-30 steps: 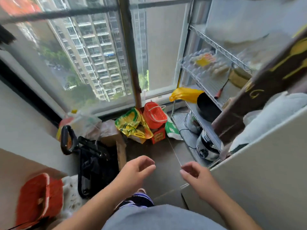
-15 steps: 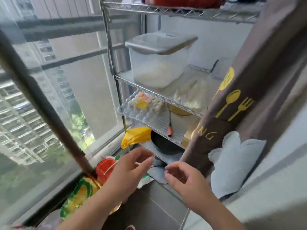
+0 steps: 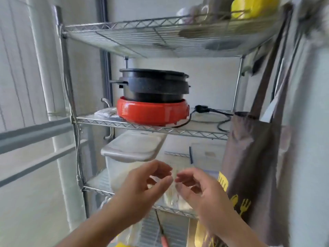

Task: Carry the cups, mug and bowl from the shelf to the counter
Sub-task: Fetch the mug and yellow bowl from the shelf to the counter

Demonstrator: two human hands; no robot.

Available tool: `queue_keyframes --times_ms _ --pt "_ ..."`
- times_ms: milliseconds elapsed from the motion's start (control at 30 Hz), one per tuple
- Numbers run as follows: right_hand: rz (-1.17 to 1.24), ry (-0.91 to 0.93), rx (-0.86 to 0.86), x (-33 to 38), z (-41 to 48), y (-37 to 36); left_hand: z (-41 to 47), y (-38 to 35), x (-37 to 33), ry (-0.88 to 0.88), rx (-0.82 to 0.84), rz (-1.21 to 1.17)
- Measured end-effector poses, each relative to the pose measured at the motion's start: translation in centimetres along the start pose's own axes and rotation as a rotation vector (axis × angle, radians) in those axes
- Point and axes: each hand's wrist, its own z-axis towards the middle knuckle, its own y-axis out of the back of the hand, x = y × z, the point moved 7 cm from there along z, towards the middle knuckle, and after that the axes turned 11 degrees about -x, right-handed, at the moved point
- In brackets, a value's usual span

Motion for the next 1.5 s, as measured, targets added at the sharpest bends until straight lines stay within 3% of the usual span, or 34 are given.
queue_keyframes --times_ms 300,467,833,1067,1267,1367,1500 --pt "-0.148 0.348 -0.109 11.7 10.5 3.3 12.6 3.5 -8.5 -0.307 -0.019 0.043" --pt "-0.345 0.485 -0.166 16.5 15.4 6.4 17.4 5.8 -13.4 -0.43 -0.084 0.164" --pt "-0.692 0.63 -0.306 25.3 21.7 14.3 27.2 5.1 -21.7 -0.54 -0.158 0.367" --pt "-0.903 0.472 -0.605 27.9 25.3 20.8 33.4 1.7 -24.8 -0.471 -0.244 0.708" --pt "-0.993 0.204 -0.66 25.0 27.9 22.5 36.1 -0.9 -24.0 -0.357 -0.341 0.708" --pt "-0.891 0.124 -0.68 23.8 29.0 22.9 37.2 -1.2 -23.4 -0.277 -0.349 0.679" --pt "-0.555 -0.048 -0.673 22.4 30.0 22.5 38.1 -1.0 -23.1 -0.185 -0.348 0.656"
